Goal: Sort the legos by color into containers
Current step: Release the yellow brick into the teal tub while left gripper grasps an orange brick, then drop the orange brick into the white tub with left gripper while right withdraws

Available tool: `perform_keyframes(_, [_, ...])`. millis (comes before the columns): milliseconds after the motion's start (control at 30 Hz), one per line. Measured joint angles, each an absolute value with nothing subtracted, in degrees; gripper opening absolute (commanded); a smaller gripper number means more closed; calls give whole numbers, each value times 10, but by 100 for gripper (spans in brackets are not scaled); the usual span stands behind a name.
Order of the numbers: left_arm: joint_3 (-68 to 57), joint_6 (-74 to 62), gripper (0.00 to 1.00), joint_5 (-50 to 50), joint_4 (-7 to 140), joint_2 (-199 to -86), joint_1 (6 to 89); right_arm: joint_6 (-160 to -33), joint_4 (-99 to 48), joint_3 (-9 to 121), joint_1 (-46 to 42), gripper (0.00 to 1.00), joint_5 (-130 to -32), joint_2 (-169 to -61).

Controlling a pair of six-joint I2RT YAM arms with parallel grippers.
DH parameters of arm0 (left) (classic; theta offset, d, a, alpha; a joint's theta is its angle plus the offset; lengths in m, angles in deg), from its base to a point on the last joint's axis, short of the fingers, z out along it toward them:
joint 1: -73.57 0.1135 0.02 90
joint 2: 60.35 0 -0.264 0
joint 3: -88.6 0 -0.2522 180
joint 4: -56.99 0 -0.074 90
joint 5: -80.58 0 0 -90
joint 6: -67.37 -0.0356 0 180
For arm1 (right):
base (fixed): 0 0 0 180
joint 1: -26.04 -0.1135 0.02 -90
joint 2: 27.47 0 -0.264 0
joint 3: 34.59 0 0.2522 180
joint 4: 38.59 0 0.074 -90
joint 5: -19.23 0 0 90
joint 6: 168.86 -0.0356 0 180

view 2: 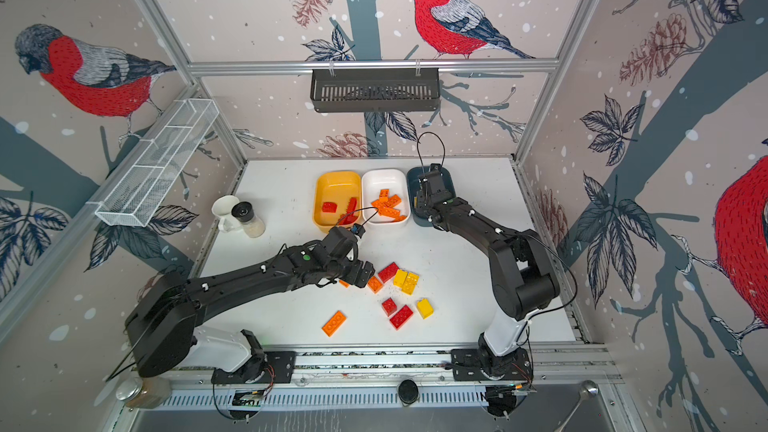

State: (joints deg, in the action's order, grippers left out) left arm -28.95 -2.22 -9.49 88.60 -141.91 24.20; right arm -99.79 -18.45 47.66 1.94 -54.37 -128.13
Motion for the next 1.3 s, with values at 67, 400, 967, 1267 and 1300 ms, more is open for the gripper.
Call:
perform_keyframes(67, [-285,-32,93,-95,894,-1424,235,-999,-173,504,19,66,-539,-1304])
perform_keyframes(400, [-249,-82,93,-88,928,-1471,212,-1018,-155,480,-8,100,-523,-1234])
perform_keyframes(967, [-210,-166,86,-82,941,-1567,197,-1104,-170,243,73,100,-522,-948])
perform_keyframes(1267, [-210,-170,71,-98,932,-1600,189,-1134,-193,175,133,99,-560,-868])
perform_keyframes(1300, [-210,-170,68,-101,929,-1601,189,-1135,-194,173,134,99,-566,-865])
